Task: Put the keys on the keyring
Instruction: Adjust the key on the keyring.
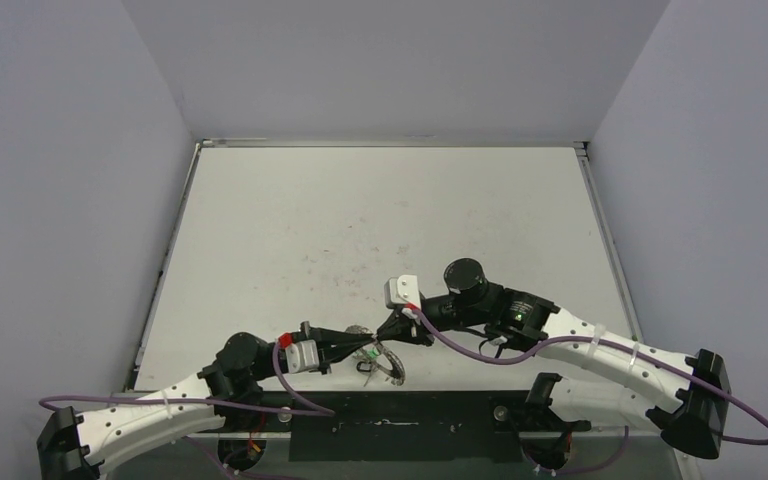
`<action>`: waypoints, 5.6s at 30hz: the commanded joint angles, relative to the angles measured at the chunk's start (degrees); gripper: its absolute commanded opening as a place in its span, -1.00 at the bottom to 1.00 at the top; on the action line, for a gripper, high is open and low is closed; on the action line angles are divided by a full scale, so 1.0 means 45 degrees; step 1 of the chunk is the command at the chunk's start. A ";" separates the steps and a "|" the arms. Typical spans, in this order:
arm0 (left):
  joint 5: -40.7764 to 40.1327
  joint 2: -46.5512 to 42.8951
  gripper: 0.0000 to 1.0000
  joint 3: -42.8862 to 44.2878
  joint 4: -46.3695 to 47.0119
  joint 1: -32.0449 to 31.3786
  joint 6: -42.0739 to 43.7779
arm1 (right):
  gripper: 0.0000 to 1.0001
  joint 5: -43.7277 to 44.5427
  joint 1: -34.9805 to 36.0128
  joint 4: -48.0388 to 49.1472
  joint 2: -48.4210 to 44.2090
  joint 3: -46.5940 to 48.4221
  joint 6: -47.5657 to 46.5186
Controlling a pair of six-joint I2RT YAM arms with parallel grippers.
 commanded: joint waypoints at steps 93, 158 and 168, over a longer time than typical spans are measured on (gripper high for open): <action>-0.0592 -0.0561 -1.00 0.0057 0.1114 -0.0042 -0.0492 | -0.91 0.0213 -0.0163 -0.2055 0.1458 0.1687 0.0002; -0.0892 0.0538 -1.00 0.1027 0.0058 -0.0051 -0.0095 | -0.24 -0.3433 -0.2030 0.4395 0.0122 -0.1428 0.2148; -0.0877 0.0393 -1.00 0.1010 0.0081 -0.0040 -0.0115 | -0.47 -0.3380 -0.1687 0.4082 0.1037 -0.1254 0.2019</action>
